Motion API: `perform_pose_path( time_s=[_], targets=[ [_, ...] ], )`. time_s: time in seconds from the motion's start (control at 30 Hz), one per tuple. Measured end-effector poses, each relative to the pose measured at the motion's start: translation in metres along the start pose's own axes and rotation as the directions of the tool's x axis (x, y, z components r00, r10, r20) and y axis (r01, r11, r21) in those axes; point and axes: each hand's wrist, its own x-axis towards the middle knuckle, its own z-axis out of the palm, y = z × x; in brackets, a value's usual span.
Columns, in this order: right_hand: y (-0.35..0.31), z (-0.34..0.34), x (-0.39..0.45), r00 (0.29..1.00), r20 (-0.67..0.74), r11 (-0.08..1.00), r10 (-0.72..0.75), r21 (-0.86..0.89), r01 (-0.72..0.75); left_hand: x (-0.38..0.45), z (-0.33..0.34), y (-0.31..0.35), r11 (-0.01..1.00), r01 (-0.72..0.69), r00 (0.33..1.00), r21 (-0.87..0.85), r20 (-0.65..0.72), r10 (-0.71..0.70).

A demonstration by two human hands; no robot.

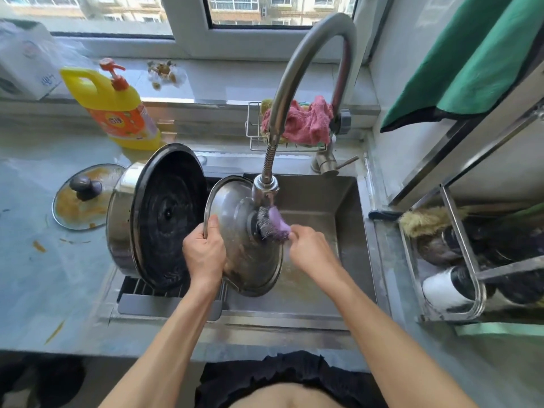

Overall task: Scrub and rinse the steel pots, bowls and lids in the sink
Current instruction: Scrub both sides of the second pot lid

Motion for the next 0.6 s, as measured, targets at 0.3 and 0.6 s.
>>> perform_pose_path(
  time_s=[0.3, 0.6],
  targets=[
    [0.015, -0.015, -0.007, 0.997, -0.068, 0.996, 0.023, -0.083, -0.028, 0.002, 0.011, -0.002, 0.997, 0.045, 0.996, -0.057, 0.079, -0.040],
    [0.005, -0.031, -0.006, 0.999, -0.053, 0.999, 0.002, -0.052, -0.005, -0.004, 0.036, 0.001, 0.997, -0.029, 0.972, -0.066, 0.230, 0.043]
  ],
)
